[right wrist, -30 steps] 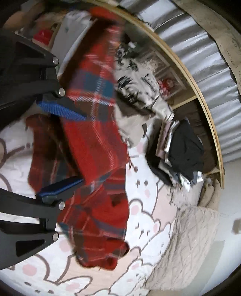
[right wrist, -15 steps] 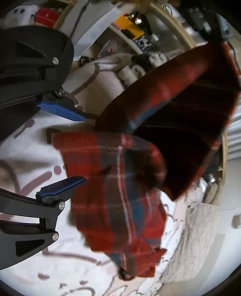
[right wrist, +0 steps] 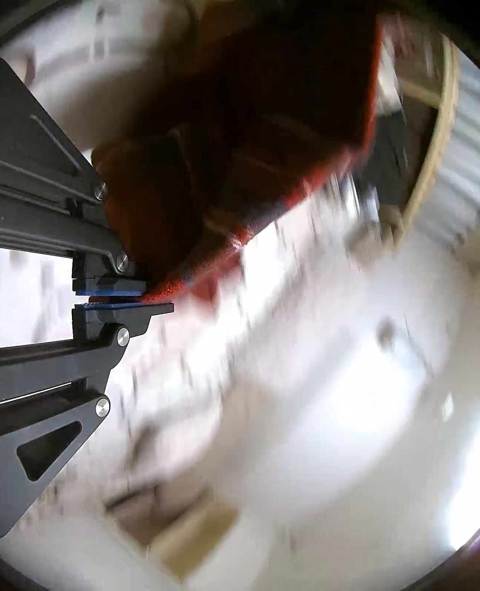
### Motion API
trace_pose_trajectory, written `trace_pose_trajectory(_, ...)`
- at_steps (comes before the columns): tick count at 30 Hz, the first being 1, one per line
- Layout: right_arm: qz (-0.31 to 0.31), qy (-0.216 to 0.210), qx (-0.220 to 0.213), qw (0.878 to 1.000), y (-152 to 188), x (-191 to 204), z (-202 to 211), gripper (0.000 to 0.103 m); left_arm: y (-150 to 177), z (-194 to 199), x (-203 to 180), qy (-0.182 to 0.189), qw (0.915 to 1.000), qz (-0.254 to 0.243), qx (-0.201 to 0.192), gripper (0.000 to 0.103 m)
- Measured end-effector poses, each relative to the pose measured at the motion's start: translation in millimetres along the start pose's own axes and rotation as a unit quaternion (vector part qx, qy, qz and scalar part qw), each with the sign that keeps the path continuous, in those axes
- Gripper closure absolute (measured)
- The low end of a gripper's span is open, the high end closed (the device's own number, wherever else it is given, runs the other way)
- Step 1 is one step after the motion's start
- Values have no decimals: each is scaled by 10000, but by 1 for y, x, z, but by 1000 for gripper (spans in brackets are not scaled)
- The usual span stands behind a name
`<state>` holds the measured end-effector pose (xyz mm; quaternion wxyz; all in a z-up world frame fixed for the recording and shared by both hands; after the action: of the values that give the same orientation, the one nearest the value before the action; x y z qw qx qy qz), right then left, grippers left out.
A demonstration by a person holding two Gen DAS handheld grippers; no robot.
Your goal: Fold clothes
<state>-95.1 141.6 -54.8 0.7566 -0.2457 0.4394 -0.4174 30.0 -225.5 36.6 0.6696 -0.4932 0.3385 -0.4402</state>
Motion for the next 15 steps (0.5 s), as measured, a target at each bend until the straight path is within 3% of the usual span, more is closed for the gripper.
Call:
trace_pose_trajectory(3, 99, 904, -387, 9951, -20, -65, 46, 101, -23, 28, -11, 212, 9986, -143, -460, 100)
trace_pose_trajectory(7, 551, 2152, -1169, 9680, -57, -122, 139, 101, -73, 81, -29, 488, 9887, -288, -1386, 100)
trace_pose_trajectory(10, 571, 2825, -1710, 9422, -84, -159, 223, 101, -125, 129, -28, 711, 9743, -168, -2130, 100)
trace_pose_trajectory(14, 479, 3442, -2368, 9073, -113, -197, 331, 101, -188, 201, -22, 933, 9462, -45, -3099, 100)
trace_pose_trajectory(15, 474, 3413, -2418, 9071, -115, -201, 342, 101, -202, 220, -19, 985, 9385, -19, -3309, 100)
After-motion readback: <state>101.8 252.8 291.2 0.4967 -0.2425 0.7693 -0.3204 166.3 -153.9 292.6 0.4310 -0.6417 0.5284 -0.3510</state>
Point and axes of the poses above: each gripper's, at about its wrist camera, not at the fingertips, and z roughly against the way its jaws point, x to its left, y to its underside, the point moved 4 cm from there along -z, roughly the way its jaws point, and after that the axes turned 14 degrees about -y, right-handed, at the moved point
